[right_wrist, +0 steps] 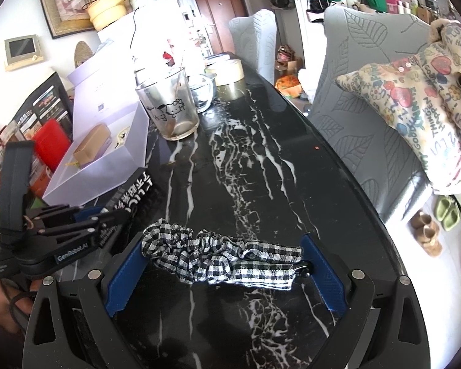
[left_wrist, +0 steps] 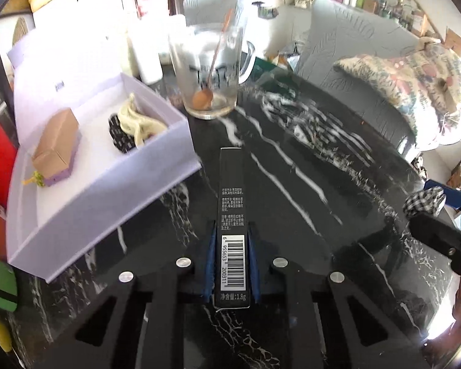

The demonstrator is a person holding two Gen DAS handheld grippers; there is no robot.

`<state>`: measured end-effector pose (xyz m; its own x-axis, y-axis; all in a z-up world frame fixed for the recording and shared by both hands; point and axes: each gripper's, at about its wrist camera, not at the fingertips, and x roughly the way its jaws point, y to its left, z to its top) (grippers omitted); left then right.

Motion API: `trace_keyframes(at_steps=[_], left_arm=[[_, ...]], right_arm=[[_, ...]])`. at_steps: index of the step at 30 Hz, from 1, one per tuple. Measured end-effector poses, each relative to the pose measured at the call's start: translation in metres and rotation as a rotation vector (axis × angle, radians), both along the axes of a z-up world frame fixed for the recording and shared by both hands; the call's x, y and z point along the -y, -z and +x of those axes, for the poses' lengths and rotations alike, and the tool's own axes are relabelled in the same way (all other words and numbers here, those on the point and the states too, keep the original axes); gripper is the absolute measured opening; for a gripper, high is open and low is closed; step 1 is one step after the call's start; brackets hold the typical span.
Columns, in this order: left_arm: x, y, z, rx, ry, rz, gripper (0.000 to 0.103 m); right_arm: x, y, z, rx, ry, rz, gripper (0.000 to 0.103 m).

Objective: Organize rigid objects
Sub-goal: 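Grasp the black barcode box with the left tool while the right tool holds the scrunchie, then carry the black box and scrunchie with both tools to the lavender box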

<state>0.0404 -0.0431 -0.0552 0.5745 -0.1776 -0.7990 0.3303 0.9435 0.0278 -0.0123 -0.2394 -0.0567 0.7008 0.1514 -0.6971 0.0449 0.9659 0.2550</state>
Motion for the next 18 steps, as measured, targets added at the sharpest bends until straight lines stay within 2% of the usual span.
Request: trace_keyframes(at_steps=[9,18], left_arm=[[-0.016,-0.022,-0.013,0.040,-0.006,-0.029,0.019],[-0.047,-0.032,-0.033,0.066,-0.083,-0.027,0.019]], right_arm=[[-0.014,-0.004,-0.002,0.010,-0.033,-0.004,0.098],[-0.047,-0.011,0.004,0.026,-0.139,-0.011,0.098]])
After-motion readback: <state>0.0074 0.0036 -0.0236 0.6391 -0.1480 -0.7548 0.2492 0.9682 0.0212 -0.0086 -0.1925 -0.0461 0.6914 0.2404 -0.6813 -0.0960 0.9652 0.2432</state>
